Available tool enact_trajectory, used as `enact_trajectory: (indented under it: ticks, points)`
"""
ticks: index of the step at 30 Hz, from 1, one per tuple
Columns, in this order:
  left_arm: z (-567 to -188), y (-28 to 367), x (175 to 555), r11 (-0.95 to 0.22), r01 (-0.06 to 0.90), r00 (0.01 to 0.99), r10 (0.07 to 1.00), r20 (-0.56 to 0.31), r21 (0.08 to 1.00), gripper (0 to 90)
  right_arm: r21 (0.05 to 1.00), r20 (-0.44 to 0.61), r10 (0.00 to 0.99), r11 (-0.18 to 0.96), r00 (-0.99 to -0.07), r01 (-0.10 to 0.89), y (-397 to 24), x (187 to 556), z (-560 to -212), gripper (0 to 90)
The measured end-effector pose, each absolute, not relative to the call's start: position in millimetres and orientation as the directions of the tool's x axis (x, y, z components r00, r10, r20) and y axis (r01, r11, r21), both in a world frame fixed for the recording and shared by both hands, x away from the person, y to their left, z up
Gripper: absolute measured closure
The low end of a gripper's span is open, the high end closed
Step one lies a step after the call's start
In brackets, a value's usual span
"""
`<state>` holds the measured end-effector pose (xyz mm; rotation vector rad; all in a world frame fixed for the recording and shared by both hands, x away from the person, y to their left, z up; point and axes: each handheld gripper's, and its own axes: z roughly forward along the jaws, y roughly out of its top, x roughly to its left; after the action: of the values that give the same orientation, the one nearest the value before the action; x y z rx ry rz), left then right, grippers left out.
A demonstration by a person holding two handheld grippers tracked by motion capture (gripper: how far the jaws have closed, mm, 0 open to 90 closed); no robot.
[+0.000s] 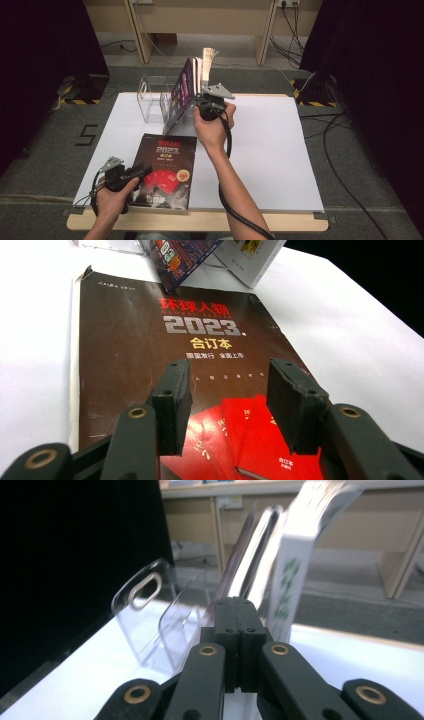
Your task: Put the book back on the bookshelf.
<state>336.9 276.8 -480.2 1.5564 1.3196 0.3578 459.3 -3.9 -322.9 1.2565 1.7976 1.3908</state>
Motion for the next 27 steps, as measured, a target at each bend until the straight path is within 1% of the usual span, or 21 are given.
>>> enact_trajectory:
  ticks: [6, 13, 19, 27]
  points:
    - [-479.9, 277.6, 336.7, 0.117, 0.556, 0.357, 0.861, -0.363, 0.823, 51.8, 0.928, 0.115, 0.889, 0.063, -0.443, 0.367, 5.1, 455.2, -339.2, 90.0]
    - [-479.6, 279.3, 336.9, 0.12, 0.555, 0.355, 0.861, -0.365, 0.823, 51.8, 0.918, 0.095, 0.89, 0.095, -0.445, 0.386, 17.3, 462.5, -350.3, 90.0]
    - [-479.1, 279.9, 336.8, 0.122, 0.552, 0.356, 0.86, -0.365, 0.825, 51.8, 0.914, 0.078, 0.895, 0.112, -0.44, 0.391, 21.1, 469.1, -355.9, 90.0]
    - [-479.6, 278.9, 337.2, 0.118, 0.551, 0.36, 0.859, -0.363, 0.826, 51.9, 0.918, 0.064, 0.898, 0.118, -0.436, 0.38, 19.9, 464.3, -355.4, 90.0]
